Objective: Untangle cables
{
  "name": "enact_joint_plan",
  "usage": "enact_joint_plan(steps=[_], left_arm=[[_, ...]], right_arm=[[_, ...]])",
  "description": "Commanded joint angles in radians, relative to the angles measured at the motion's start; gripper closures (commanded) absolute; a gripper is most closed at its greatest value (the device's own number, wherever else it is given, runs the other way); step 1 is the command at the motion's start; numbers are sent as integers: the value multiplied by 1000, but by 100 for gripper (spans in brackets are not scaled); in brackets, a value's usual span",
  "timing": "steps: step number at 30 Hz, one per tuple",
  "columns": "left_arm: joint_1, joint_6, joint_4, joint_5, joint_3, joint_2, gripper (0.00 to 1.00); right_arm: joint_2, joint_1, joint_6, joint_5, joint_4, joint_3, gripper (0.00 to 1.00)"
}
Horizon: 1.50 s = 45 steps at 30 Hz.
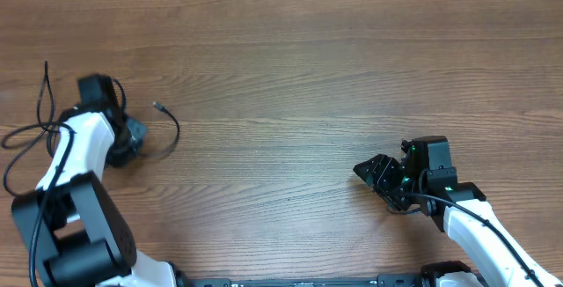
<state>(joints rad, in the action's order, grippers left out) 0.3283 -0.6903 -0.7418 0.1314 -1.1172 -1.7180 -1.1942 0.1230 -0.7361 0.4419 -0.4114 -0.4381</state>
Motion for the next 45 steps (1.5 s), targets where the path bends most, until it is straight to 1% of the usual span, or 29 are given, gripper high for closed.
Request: enact_joint_plan(steps=[1, 4, 10, 19, 25, 31, 32, 34, 35, 37, 39, 40, 41, 45], left_arm=[[11, 70, -7, 53, -138, 137, 96], [39, 70, -8, 131, -210, 205, 96], [112, 70, -18, 243, -228, 237, 96], [257, 29, -51, 241, -227, 227, 95], [281, 14, -58, 241, -227, 226, 91], [281, 13, -58, 241, -227, 226, 90], [281, 13, -58, 239, -227, 226, 84], [281, 13, -60, 213, -227, 226, 50], [281, 13, -60, 179, -227, 226, 29], [280, 13, -60, 110, -227, 226, 18], [279, 13, -59, 23, -227, 226, 11], [279, 13, -59, -14, -227, 226, 10], [277, 14, -59, -85, -227, 224, 7], [254, 46, -60, -232, -227, 216, 3]], right_arm=[[2, -5, 5, 4, 5, -1, 33], [2, -5, 5, 4, 5, -1, 33], [2, -5, 5, 4, 5, -1, 33], [2, -5, 5, 3, 5, -1, 33], [2, -5, 5, 3, 5, -1, 33], [2, -5, 5, 3, 5, -1, 33], [2, -5, 5, 3, 5, -1, 33], [2, -5, 5, 3, 5, -1, 33], [2, -5, 5, 3, 5, -1, 33], [2, -5, 5, 3, 5, -1, 33], [2, -5, 5, 3, 5, -1, 33], [2, -5, 5, 4, 5, -1, 33], [2, -5, 5, 4, 5, -1, 33], [2, -5, 5, 4, 6, -1, 33]])
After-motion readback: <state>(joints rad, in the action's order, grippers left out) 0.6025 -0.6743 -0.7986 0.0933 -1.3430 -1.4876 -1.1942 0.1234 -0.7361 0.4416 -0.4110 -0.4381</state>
